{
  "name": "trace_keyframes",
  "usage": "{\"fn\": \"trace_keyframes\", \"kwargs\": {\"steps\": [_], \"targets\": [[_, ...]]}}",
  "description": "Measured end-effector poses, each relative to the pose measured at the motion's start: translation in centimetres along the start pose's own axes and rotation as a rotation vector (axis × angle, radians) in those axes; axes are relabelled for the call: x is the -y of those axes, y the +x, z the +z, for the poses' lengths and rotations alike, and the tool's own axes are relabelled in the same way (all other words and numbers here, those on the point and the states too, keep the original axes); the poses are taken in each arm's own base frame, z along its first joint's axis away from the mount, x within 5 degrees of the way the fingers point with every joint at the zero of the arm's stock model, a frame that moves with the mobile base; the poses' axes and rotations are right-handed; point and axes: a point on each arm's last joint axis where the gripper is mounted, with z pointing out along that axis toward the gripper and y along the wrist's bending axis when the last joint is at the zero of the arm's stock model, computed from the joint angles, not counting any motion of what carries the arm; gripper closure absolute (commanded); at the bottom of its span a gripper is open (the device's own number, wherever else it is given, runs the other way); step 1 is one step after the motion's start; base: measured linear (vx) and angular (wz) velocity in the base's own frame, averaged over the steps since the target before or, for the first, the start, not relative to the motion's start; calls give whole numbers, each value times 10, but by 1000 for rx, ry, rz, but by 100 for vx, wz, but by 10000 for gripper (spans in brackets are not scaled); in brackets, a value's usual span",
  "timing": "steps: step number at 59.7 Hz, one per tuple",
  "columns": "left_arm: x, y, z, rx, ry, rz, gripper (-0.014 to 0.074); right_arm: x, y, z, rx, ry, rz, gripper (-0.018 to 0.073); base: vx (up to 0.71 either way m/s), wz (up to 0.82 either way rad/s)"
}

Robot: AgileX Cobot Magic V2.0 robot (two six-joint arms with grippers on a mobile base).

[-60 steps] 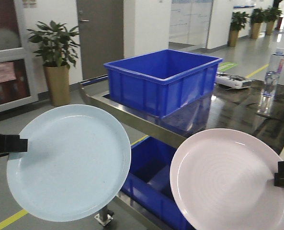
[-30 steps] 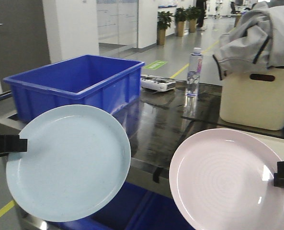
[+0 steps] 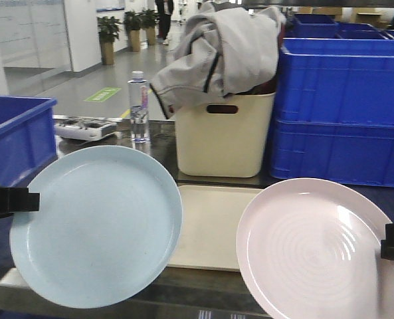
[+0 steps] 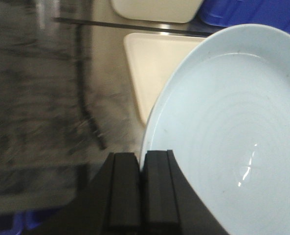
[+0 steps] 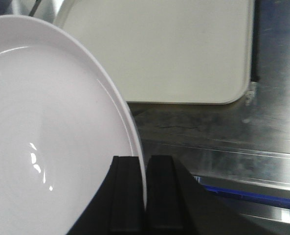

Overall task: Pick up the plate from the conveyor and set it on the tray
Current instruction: 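Hold both plates raised while the base drives to the tray counter, then hold both plates above the cream tray while the base settles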

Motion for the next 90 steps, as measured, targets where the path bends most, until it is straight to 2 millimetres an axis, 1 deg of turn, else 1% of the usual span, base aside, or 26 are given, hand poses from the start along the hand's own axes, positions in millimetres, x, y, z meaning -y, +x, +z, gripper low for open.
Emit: {"fn": "trace_keyframes", "kwargs": {"steps": [19, 34, 90], "targets": [[0, 0, 0, -1, 0, -1, 602, 0, 0, 0, 0, 1, -1, 568, 12, -46], [0, 0, 1, -2, 1, -2, 602, 0, 0, 0, 0, 1, -1, 568, 8, -17], [0, 0, 1, -2, 1, -2, 602, 0, 0, 0, 0, 1, -1, 568, 9, 13]]}}
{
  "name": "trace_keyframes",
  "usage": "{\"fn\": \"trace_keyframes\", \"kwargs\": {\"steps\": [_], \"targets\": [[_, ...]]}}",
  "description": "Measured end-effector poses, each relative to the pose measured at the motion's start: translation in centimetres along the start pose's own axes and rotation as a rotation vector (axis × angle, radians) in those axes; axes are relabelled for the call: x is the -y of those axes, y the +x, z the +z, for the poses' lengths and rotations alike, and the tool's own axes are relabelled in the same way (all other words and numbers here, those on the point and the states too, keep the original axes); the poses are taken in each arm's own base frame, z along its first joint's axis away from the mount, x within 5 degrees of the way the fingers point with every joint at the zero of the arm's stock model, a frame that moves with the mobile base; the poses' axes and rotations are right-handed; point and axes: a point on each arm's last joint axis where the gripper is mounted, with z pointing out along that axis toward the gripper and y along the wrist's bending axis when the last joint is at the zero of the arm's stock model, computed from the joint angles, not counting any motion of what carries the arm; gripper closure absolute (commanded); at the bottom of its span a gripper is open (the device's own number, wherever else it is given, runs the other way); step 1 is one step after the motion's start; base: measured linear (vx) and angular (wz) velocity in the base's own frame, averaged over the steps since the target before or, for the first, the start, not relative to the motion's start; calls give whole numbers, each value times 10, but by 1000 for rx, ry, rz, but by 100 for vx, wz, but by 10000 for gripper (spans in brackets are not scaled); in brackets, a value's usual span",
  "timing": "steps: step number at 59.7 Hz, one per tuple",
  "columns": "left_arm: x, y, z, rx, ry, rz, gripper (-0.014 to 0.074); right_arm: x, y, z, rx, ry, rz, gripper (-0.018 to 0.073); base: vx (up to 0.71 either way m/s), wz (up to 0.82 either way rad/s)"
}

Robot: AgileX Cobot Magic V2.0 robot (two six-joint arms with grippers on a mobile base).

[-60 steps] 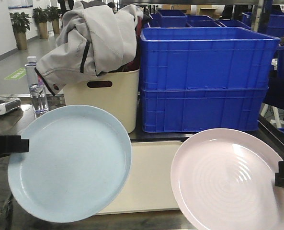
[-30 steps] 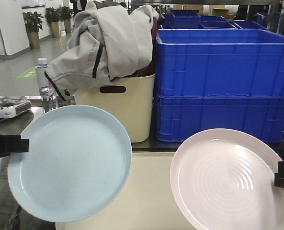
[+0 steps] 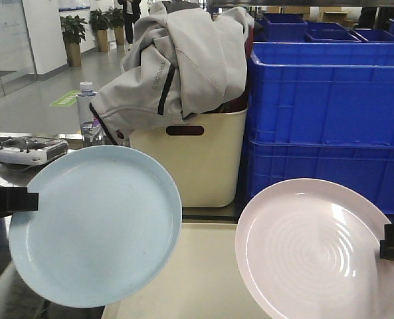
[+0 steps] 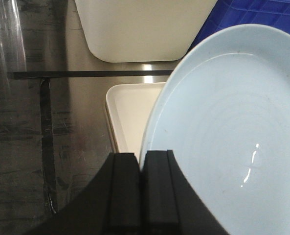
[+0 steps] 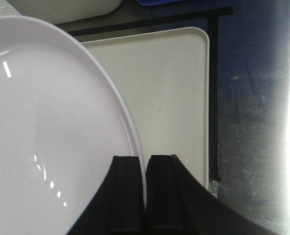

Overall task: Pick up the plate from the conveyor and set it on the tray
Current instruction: 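Hold both plates above the cream tray while the base settles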

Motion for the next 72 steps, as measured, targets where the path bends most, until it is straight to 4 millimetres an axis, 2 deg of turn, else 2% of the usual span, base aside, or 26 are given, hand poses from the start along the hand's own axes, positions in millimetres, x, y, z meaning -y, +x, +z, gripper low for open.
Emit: {"fn": "trace_keyframes", "kwargs": {"steps": [48, 72], "targets": [[0, 0, 0, 0, 1, -1, 602, 0, 0, 0, 0, 0, 0, 568, 0, 0], [0, -1, 0, 8, 0, -1, 602, 1, -5, 1, 55, 5, 3, 568, 0, 0]]}}
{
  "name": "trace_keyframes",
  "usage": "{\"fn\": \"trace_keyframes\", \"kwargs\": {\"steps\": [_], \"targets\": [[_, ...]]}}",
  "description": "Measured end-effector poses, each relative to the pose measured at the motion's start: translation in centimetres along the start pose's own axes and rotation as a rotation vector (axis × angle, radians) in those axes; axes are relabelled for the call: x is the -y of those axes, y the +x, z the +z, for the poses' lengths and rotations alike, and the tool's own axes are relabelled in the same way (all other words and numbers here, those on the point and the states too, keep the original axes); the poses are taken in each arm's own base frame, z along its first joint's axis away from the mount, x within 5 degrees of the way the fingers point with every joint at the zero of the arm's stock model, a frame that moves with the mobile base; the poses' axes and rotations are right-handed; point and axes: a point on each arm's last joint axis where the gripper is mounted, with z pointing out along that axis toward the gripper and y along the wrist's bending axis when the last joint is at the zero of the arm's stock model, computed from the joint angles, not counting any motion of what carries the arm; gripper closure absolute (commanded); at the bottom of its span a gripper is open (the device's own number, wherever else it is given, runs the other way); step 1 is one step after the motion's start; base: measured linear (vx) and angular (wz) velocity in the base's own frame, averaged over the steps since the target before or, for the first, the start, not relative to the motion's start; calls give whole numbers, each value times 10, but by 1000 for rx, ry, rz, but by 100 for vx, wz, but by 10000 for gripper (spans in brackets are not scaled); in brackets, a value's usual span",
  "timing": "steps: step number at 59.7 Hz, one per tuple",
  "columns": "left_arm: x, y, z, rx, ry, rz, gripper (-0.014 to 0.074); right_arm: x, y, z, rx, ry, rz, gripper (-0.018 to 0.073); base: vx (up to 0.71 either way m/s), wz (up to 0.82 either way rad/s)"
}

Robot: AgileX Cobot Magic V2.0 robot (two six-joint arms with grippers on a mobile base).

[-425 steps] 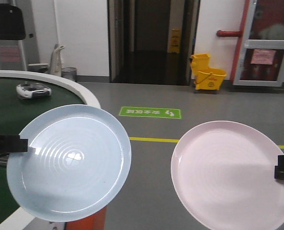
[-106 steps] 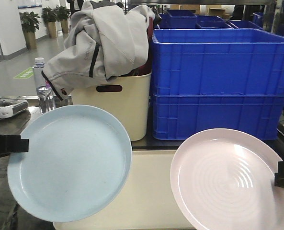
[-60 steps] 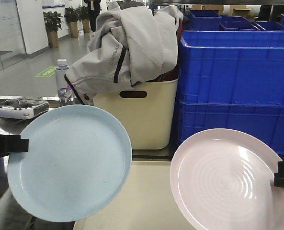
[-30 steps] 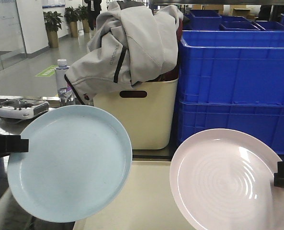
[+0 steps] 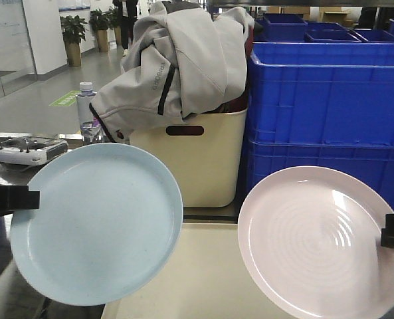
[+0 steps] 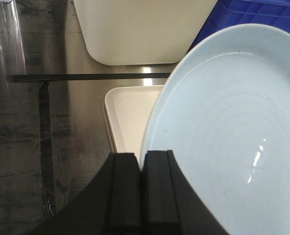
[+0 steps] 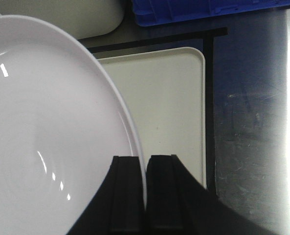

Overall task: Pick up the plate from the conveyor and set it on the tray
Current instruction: 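Hold both plates above the cream tray while the base settles, then lower the pink plate onto the cream tray and open right gripper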

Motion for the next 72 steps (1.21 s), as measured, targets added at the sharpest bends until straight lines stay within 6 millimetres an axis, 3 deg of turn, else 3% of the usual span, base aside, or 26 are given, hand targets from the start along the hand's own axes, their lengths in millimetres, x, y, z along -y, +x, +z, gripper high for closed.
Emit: {"fn": "trace_keyframes", "kwargs": {"steps": [6, 12, 23, 35, 47, 59, 65, 72], "targets": [[0, 1, 0, -12, 2, 0, 602, 1, -1, 10, -22, -19, -1, 568, 0, 0], [0, 2, 0, -26, 1, 2, 602, 5, -3, 32, -72, -44, 19, 568, 0, 0], [0, 5, 0, -54, 5, 2, 602, 9, -11, 92, -201, -70, 50, 568, 0, 0], [1, 6, 0, -63, 6, 2, 602, -13, -19, 154, -310, -125, 3, 568, 0, 0], [1, 6, 0, -71, 7, 2, 602, -4, -17, 205, -387, -101, 26, 567, 0, 0], [1, 6, 0, -71, 7, 2, 602, 5, -5, 232, -447, -83, 48, 522, 0, 0], [1, 6, 0, -71, 7, 2, 602, 7, -3, 235, -456, -83, 39, 451, 0, 0], [1, 6, 0, -71, 7, 2, 602, 7, -3, 235, -455, -86, 29, 301, 0, 0]]}}
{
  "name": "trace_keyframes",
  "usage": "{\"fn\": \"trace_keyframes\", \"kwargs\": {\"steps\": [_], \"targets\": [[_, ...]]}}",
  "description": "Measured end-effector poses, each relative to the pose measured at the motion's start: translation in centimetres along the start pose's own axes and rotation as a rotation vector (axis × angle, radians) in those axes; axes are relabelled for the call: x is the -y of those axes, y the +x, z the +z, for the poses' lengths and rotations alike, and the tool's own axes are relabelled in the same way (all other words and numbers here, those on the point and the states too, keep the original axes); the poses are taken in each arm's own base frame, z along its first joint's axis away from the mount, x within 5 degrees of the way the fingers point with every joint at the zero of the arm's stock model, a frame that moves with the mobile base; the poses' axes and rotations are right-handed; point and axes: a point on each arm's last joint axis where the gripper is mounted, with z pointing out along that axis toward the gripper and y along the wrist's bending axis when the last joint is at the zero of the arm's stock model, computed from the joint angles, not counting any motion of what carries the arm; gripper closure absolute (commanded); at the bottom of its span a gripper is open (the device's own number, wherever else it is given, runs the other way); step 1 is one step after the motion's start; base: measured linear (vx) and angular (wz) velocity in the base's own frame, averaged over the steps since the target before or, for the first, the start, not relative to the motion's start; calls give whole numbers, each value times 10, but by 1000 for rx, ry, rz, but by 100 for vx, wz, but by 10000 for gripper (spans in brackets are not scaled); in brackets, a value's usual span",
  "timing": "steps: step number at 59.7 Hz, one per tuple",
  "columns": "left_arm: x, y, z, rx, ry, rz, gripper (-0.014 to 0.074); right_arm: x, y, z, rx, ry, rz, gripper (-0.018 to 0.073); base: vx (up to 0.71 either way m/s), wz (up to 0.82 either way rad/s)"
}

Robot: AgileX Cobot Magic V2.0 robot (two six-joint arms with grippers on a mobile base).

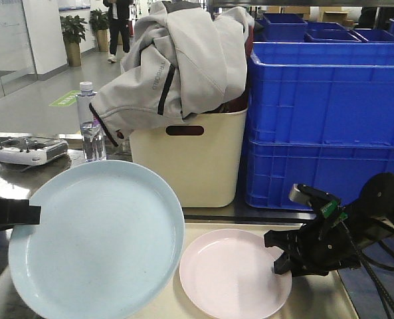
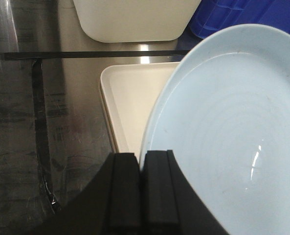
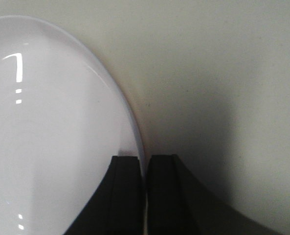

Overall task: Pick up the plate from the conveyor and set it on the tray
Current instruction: 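Lower the pink plate onto the cream tray and open right gripper, then lower the light-blue plate onto the pink plate and open left gripper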

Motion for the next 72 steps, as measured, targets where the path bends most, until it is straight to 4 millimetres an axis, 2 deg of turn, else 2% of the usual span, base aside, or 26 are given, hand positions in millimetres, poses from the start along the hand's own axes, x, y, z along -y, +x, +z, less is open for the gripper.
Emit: {"fn": "trace_keyframes", "kwargs": {"steps": [7, 15, 22, 28, 33, 39, 45, 49, 55, 63, 72], "targets": [[0, 0, 0, 0, 0, 0, 602, 0, 0, 0, 1, -1, 0, 144, 0, 0], [0, 0, 0, 0, 0, 0, 602, -1, -2, -1, 13, -5, 4, 24, 0, 0], [1, 0, 0, -3, 16, -15, 602, -5, -8, -9, 37, -3, -37, -13, 0, 0], [3, 0, 4, -11, 45, -48, 601, -13, -13, -29, 73, -5, -98, 1, 0, 0], [2, -1, 17, -40, 77, -94, 599, -23, -15, -54, 125, -13, -131, 38, 0, 0], [-3, 0, 46, -98, 105, -139, 596, -39, -11, -94, 206, -22, -175, 122, 0, 0], [-8, 2, 79, -140, 132, -173, 596, -49, -5, -127, 278, -6, -219, 261, 0, 0], [-8, 5, 102, -165, 154, -194, 596, -53, 1, -148, 323, 20, -239, 389, 0, 0], [-6, 14, 135, -211, 177, -209, 596, -56, 8, -170, 365, 64, -246, 567, 0, 0], [-1, 17, 176, -274, 190, -202, 596, -58, 16, -190, 403, 107, -246, 575, 0, 0], [12, -1, 211, -271, 219, -196, 596, -59, 21, -200, 424, 129, -255, 575, 0, 0]]}}
